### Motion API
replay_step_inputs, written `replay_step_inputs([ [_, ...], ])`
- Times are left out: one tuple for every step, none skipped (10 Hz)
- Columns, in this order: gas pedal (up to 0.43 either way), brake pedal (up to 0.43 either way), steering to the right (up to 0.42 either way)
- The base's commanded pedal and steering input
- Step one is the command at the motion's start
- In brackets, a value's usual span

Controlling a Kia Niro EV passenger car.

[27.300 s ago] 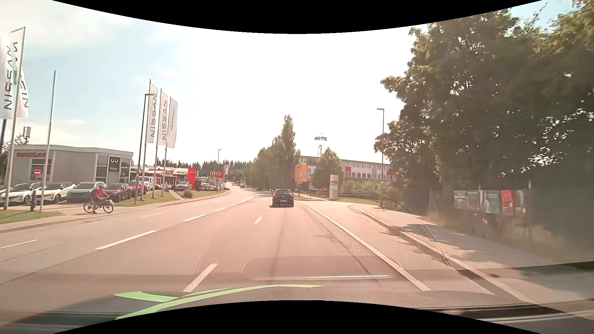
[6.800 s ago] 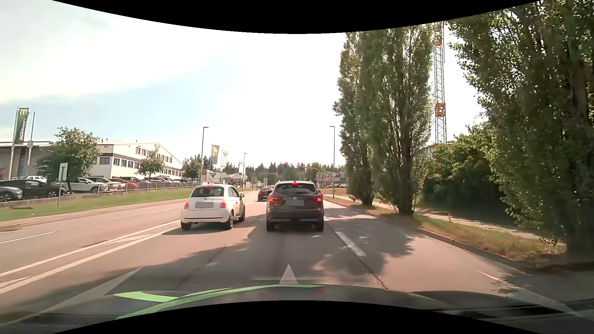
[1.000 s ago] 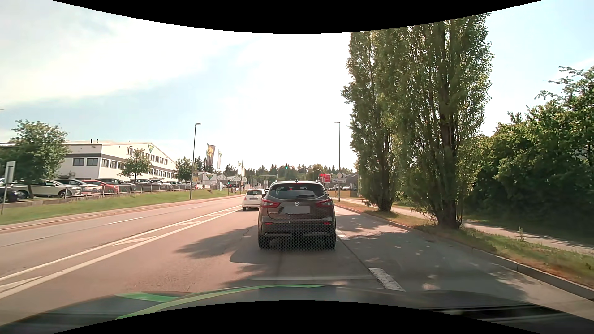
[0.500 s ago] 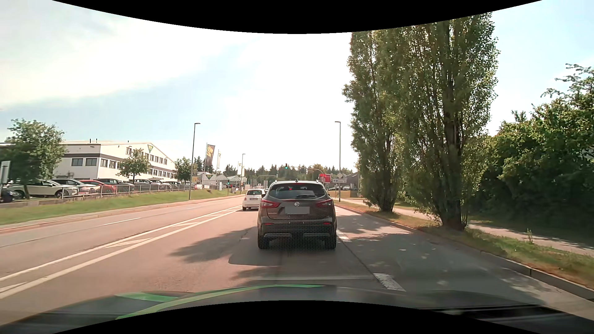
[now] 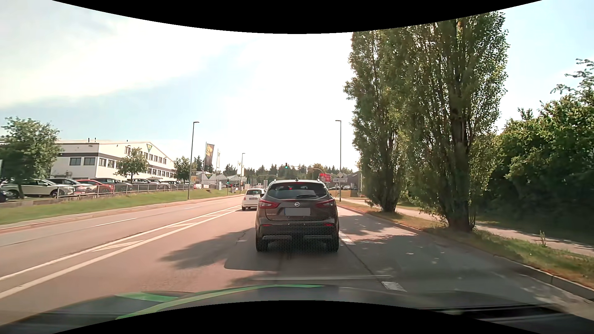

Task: Follow the waypoints while adhering to traffic rules and regulations

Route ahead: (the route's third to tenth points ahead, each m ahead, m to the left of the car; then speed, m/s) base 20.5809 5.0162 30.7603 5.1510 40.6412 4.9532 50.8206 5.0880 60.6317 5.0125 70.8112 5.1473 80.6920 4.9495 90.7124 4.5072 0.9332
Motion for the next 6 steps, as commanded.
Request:
replay_step_inputs([
  [0.0,0.0,0.0],
  [0.0,0.0,0.0],
  [0.0,0.0,0.0],
  [0.0,0.0,0.001],
  [0.0,0.0,0.002],
  [0.0,0.018,0.004],
])
